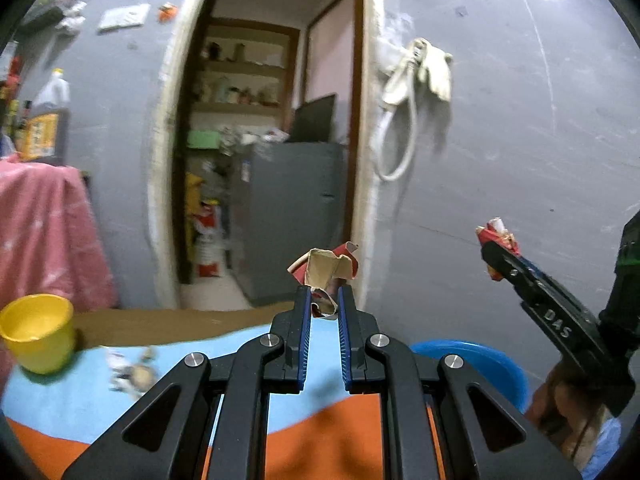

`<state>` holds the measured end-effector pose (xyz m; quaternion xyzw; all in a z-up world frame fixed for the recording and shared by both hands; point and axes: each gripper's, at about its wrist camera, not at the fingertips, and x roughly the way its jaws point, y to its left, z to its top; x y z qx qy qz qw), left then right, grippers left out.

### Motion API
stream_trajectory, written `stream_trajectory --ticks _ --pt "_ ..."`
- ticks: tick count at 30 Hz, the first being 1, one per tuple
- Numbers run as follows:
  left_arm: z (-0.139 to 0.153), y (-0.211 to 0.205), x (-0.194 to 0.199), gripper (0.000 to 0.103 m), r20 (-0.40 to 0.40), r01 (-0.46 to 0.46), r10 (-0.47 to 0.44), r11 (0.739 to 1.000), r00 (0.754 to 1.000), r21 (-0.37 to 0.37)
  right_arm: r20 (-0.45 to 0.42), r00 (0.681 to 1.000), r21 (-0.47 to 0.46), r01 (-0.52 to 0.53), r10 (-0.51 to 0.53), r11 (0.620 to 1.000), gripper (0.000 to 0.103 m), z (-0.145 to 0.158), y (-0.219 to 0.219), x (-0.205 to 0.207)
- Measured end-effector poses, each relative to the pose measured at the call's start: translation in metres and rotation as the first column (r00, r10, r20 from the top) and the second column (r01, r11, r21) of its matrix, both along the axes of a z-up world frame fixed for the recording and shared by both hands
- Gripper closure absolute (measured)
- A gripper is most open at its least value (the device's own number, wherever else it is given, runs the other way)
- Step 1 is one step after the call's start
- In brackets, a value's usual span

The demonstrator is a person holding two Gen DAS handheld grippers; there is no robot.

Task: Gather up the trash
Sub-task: 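Carry both items over the blue bucket and open both tools, then return both tools to the remaining trash on the blanket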

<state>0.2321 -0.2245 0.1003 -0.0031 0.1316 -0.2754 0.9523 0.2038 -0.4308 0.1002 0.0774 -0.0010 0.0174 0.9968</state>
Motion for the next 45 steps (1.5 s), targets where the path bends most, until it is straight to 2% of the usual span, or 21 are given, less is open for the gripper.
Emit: stream_trajectory --ticks 7,11,16,20,24,27,31,36,45 --pt "-0.006 -0.063 0.014 0.093 -0.101 0.126 -0.125 0.992 0.987 0.009 -0.104 0.984 0.111 0.156 -0.144 0.982 0.079 -0.011 -0.057 -0.002" --pt "-0.017 -0.092 0.027 0.093 -0.190 0.192 -0.186 0.981 0.964 0.016 -0.191 0.962 0.157 0.225 -0.194 0.962 0.079 -0.023 -0.084 0.001" --pt "-0.037 -0.118 0.046 0.093 -0.322 0.232 -0.220 0.973 0.921 -0.004 -0.317 0.927 0.202 0.275 -0.203 0.940 0.079 -0.040 -0.109 0.009" --pt "-0.053 -0.133 0.058 0.093 -0.424 0.272 -0.244 0.962 0.872 0.004 -0.401 0.899 0.237 0.288 -0.176 0.928 0.079 -0.055 -0.121 0.017" --pt "-0.069 -0.141 0.067 0.092 -0.501 0.279 -0.234 0.960 0.833 0.015 -0.446 0.882 0.255 0.292 -0.156 0.922 0.077 -0.062 -0.125 0.019" --pt "-0.079 -0.143 0.068 0.091 -0.531 0.277 -0.228 0.961 0.816 0.013 -0.465 0.872 0.256 0.299 -0.154 0.919 0.071 -0.065 -0.125 0.020" --pt "-0.083 -0.146 0.066 0.089 -0.537 0.278 -0.216 0.960 0.815 0.037 -0.478 0.866 0.264 0.303 -0.149 0.916 0.069 -0.066 -0.127 0.025" --pt "-0.085 -0.146 0.063 0.075 -0.533 0.269 -0.216 0.963 0.818 0.023 -0.480 0.864 0.273 0.312 -0.152 0.910 0.067 -0.067 -0.130 0.024" --pt "-0.074 -0.133 0.062 0.068 -0.508 0.233 -0.200 0.972 0.838 0.002 -0.475 0.865 0.271 0.318 -0.162 0.909 0.061 -0.066 -0.129 0.025"
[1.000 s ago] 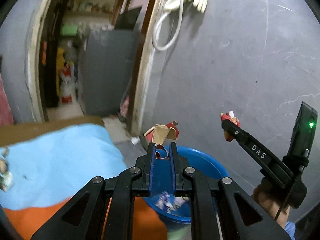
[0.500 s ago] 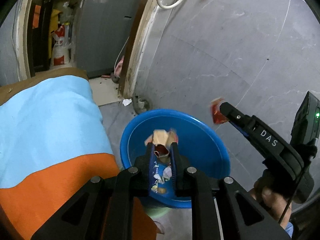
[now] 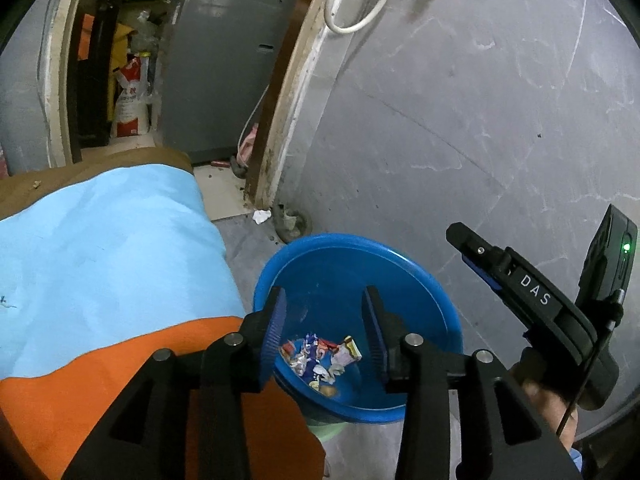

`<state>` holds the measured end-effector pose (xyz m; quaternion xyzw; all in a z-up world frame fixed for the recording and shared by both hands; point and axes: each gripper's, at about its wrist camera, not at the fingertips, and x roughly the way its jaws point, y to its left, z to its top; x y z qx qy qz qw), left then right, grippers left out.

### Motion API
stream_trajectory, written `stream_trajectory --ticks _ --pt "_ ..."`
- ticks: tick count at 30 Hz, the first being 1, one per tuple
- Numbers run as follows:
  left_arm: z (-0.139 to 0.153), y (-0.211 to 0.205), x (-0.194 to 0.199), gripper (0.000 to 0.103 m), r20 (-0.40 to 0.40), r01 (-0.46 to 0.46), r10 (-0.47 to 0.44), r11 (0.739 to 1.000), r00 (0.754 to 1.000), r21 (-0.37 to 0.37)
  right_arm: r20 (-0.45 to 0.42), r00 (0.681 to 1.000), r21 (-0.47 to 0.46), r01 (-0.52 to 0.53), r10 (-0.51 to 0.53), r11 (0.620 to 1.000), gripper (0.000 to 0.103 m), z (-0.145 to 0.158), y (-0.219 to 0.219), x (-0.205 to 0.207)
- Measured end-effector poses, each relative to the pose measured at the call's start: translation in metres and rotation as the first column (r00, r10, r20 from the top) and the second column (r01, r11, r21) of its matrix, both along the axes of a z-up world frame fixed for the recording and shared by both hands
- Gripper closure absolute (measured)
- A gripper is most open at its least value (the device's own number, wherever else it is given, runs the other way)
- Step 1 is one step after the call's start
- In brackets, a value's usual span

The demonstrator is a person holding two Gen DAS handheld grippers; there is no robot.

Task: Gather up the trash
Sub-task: 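Return both tools to the remaining trash on the blanket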

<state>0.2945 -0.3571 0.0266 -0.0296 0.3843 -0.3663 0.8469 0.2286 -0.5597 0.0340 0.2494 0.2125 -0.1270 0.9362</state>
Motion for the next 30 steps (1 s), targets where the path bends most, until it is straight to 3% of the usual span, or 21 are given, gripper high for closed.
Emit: stream_trajectory --ticks 7,11,15,18,19,21,24,30 --pt "0.013 0.018 -0.002 0.067 0.038 -0.052 0.052 0.999 0.998 0.006 0.009 1.000 -0.009 -0.006 0.006 1.000 0.055 0.001 0.002 0.002" --pt "0.023 0.035 -0.006 0.058 0.087 -0.094 0.094 0.996 0.992 0.004 0.019 1.000 -0.025 -0.019 0.020 1.000 0.051 0.004 0.007 0.004" --pt "0.036 0.058 -0.011 0.050 0.145 -0.150 0.150 0.989 0.978 -0.011 0.056 0.998 -0.042 -0.030 0.032 0.999 0.031 0.010 0.015 0.004" --pt "0.045 0.080 -0.014 0.042 0.180 -0.196 0.199 0.980 0.963 -0.032 0.123 0.991 -0.050 -0.041 0.047 0.998 0.026 0.019 0.025 0.000" --pt "0.049 0.090 -0.016 0.040 0.193 -0.218 0.223 0.975 0.956 -0.045 0.145 0.988 -0.053 -0.042 0.049 0.998 0.021 0.023 0.029 -0.002" --pt "0.055 0.107 -0.019 0.024 0.212 -0.256 0.265 0.964 0.941 -0.070 0.209 0.976 -0.073 -0.042 0.057 0.996 0.014 0.031 0.039 -0.007" --pt "0.065 0.137 -0.025 0.010 0.246 -0.333 0.355 0.934 0.902 -0.127 0.276 0.958 -0.111 -0.052 0.081 0.993 0.002 0.041 0.056 -0.011" --pt "0.081 0.184 -0.037 0.004 0.335 -0.455 0.488 0.873 0.806 -0.177 0.377 0.911 -0.184 -0.103 0.167 0.978 0.000 0.053 0.093 -0.010"
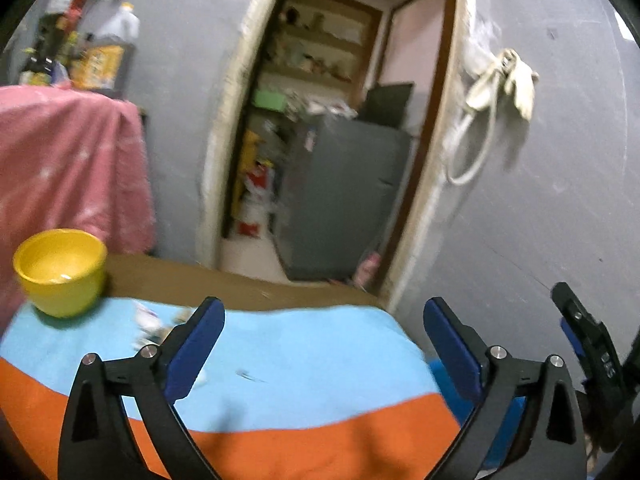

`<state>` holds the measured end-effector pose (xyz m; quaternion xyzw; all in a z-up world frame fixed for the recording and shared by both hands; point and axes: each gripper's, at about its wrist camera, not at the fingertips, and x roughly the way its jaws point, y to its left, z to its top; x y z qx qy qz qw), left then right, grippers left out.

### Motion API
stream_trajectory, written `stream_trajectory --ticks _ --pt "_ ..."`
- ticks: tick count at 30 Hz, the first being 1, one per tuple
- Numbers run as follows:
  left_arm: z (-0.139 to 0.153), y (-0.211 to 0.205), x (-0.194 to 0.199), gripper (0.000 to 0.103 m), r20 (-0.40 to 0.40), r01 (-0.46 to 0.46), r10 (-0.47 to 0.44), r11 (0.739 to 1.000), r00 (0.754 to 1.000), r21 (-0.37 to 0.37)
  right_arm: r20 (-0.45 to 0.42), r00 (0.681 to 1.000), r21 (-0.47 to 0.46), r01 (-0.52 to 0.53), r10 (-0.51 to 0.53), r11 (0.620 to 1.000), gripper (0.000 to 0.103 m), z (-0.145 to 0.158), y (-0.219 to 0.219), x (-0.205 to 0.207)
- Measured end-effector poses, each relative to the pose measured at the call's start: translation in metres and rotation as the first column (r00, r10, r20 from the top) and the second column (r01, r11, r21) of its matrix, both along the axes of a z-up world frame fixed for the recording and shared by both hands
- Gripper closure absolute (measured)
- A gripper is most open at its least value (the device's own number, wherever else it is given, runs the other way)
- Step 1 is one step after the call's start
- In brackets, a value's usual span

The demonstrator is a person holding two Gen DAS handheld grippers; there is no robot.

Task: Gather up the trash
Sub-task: 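Return both tools to the remaining trash on the blanket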

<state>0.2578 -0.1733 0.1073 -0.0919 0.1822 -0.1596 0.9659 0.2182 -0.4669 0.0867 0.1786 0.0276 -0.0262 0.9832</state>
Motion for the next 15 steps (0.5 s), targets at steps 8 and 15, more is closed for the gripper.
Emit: stream_trajectory --ticks 8,15 --pt "-0.001 0.053 -0.012 0.003 0.102 -0.156 0.153 0.987 0.983 0.027 0.128 0.986 -0.123 -0.092 0.108 0.988 0.000 0.012 0.066 0.000" --pt "-0.006 0.100 -0.015 0.003 0.142 -0.263 0.255 0.964 0.956 0.040 0.138 0.973 -0.167 -0.160 0.184 0.973 0.000 0.014 0.114 0.015"
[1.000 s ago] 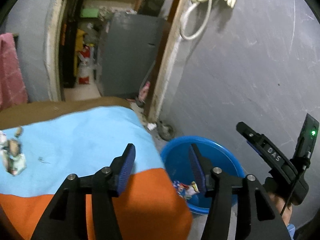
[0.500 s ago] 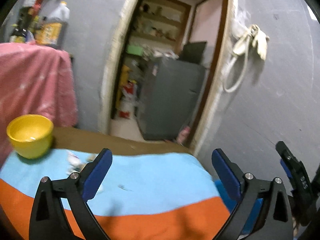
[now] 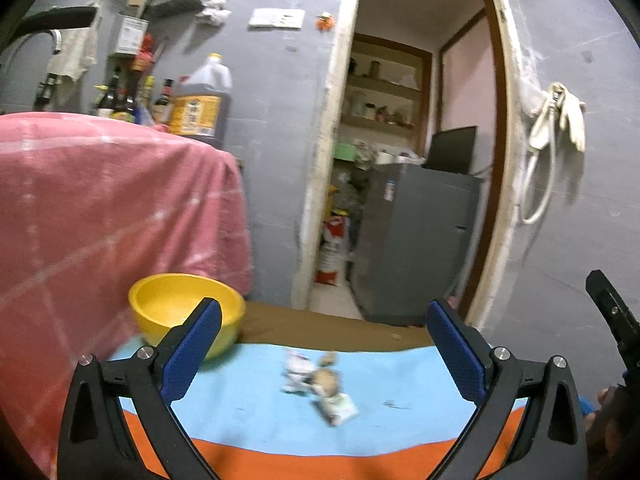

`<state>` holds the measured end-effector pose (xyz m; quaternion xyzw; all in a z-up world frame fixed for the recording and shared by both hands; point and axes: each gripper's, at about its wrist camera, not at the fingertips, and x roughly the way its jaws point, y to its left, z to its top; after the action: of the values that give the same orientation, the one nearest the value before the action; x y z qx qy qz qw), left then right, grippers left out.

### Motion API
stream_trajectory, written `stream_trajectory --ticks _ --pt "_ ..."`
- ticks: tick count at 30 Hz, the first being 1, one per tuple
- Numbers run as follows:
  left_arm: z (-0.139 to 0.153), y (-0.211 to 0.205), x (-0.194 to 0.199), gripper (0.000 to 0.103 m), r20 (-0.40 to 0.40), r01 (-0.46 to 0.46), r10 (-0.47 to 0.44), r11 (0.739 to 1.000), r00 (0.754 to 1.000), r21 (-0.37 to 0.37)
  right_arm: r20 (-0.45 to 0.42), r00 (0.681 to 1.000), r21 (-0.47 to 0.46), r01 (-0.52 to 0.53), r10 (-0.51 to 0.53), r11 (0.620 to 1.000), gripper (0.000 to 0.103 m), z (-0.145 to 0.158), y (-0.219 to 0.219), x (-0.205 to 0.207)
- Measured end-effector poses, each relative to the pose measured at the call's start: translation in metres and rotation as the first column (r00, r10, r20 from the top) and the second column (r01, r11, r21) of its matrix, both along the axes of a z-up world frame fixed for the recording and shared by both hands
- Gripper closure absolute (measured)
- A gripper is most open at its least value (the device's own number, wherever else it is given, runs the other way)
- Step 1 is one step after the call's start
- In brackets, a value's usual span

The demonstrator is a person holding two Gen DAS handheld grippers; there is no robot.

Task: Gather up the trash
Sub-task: 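Return both tools to the remaining trash on the blanket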

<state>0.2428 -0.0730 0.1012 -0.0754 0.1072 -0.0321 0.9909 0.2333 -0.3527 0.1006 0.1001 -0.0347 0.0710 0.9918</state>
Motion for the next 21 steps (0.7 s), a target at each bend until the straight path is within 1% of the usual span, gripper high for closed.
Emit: stream_trajectory --ticks 7,12,15,18,21 --pt "-0.011 0.037 -0.002 0.003 0.028 -0.068 0.067 0.996 0.997 0.059 -0.031 0.997 -0.045 -0.074 0.073 0.996 0.000 -0.004 0.040 0.008" --pt "-0.026 0.052 -0.002 0.003 0.021 -0.087 0.085 0.991 0.996 0.098 -0.087 0.987 -0.100 -0.142 0.134 0.985 0.000 -0.012 0.067 0.017" --pt "-0.036 0.060 0.001 0.003 0.005 -0.089 0.089 0.989 0.996 0.118 -0.137 0.977 -0.163 -0.183 0.161 0.970 0.000 -0.019 0.086 0.023" --pt "-0.044 0.067 0.007 0.003 -0.027 -0.076 0.080 0.989 0.996 0.123 -0.193 0.967 -0.230 -0.210 0.167 0.950 0.000 -0.024 0.103 0.029" --pt "-0.051 0.071 0.019 0.003 -0.094 -0.062 0.075 0.988 0.993 0.140 -0.240 0.958 -0.290 -0.226 0.157 0.930 0.000 -0.027 0.117 0.034"
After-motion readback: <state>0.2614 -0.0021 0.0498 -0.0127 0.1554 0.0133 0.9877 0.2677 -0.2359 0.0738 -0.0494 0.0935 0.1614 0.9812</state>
